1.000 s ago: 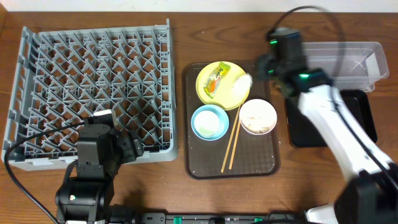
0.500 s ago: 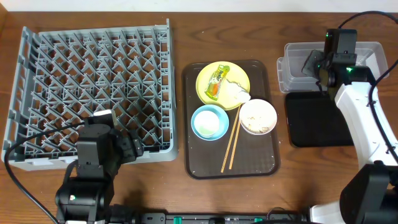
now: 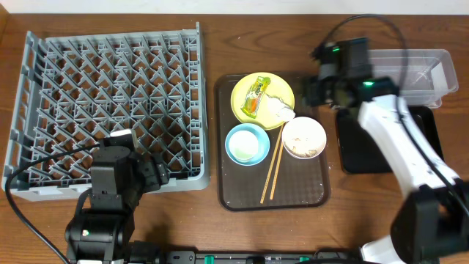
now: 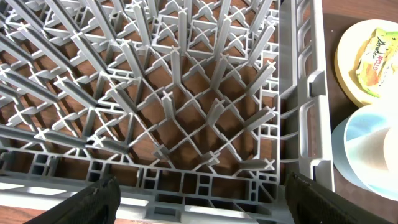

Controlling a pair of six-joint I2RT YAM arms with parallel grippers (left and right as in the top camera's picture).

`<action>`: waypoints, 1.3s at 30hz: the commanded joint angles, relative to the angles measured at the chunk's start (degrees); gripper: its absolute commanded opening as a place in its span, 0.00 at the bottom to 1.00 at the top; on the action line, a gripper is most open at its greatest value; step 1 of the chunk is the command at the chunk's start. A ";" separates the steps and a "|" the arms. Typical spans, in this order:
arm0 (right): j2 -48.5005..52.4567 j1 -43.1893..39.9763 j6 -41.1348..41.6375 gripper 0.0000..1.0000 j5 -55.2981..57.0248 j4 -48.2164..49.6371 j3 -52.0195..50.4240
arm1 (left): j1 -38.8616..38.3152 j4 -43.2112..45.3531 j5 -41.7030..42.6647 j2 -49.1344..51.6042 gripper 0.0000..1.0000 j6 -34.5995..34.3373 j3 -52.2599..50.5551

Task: Sort waste into correct bins and load items into the dishwasher rack
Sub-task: 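Carry the tissue with right gripper and drop it into the clear bin, then return right gripper to the yellow plate and grasp the snack wrapper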

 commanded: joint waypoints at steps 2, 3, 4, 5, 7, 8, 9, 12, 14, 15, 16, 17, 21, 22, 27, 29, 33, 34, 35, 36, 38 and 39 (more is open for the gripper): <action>5.44 3.04 -3.04 0.64 2.12 -0.31 0.07 | -0.13 -0.09 -0.31 -0.15 0.86 -0.76 1.42; 6.56 3.50 -3.04 0.63 2.14 -0.31 0.07 | -0.13 -0.13 -0.31 -0.15 0.86 -0.76 1.42; 7.50 3.76 -3.04 0.62 2.19 -0.33 0.07 | -0.13 -0.15 -0.31 -0.15 0.86 -0.76 1.42; 8.63 4.00 -3.02 0.61 2.16 -0.26 0.07 | -0.13 -0.15 -0.31 -0.15 0.86 -0.76 1.42; 10.29 4.37 -3.02 0.59 2.14 0.17 0.07 | -0.13 -0.13 -0.31 -0.15 0.86 -0.76 1.42; 10.93 4.59 -2.99 0.57 2.16 0.42 0.07 | -0.13 -0.13 -0.31 -0.15 0.86 -0.76 1.42; 11.50 4.70 -2.99 0.54 2.16 0.63 0.07 | -0.13 -0.13 -0.31 -0.15 0.86 -0.76 1.42; 12.33 4.72 -2.99 0.42 2.10 0.76 0.07 | -0.13 -0.13 -0.31 -0.15 0.86 -0.76 1.42; 12.41 4.72 -2.99 0.29 2.10 0.50 0.07 | -0.13 -0.13 -0.31 -0.15 0.86 -0.76 1.42; 12.41 4.72 -2.99 0.24 2.12 0.52 0.07 | -0.13 -0.13 -0.31 -0.15 0.86 -0.76 1.42; 12.41 4.72 -2.99 0.20 2.10 0.50 0.07 | -0.13 -0.13 -0.31 -0.15 0.86 -0.76 1.42; 12.41 4.72 -2.99 0.13 2.05 0.42 0.07 | -0.13 -0.13 -0.31 -0.15 0.86 -0.76 1.42; 11.45 4.59 -2.78 0.01 1.88 0.13 0.37 | -0.13 -0.13 -0.31 -0.15 0.86 -0.76 1.42; 10.69 4.35 -2.78 0.01 1.90 0.00 0.74 | -0.13 -0.11 -0.31 -0.15 0.86 -0.76 1.42; 3.93 1.07 -1.81 0.01 2.45 0.04 3.80 | -0.13 -0.11 -0.31 -0.15 0.86 -0.76 1.42; 0.24 -1.57 0.31 0.01 4.92 1.05 4.83 | -0.13 -0.11 -0.31 -0.15 0.86 -0.76 1.42; -5.44 -7.69 5.27 0.01 12.17 3.80 4.96 | -0.13 -0.11 -0.31 -0.15 0.86 -0.76 1.42; -6.25 -9.44 6.25 0.02 13.92 4.28 4.96 | -0.13 -0.11 -0.31 -0.15 0.86 -0.76 1.42; -6.67 -10.93 6.78 0.03 15.17 4.48 4.96 | -0.13 -0.09 -0.33 -0.15 0.86 -0.76 1.42; -6.84 -12.63 7.30 0.05 16.31 4.57 4.96 | -0.13 -0.04 -0.31 -0.15 0.86 -0.76 1.42; -6.58 -15.50 7.37 0.05 17.16 4.24 4.92 | -0.13 0.07 -0.31 -0.15 0.86 -0.76 1.42; -6.14 -16.98 7.37 0.05 17.14 3.82 4.92 | -0.13 0.09 -0.31 -0.15 0.86 -0.76 1.42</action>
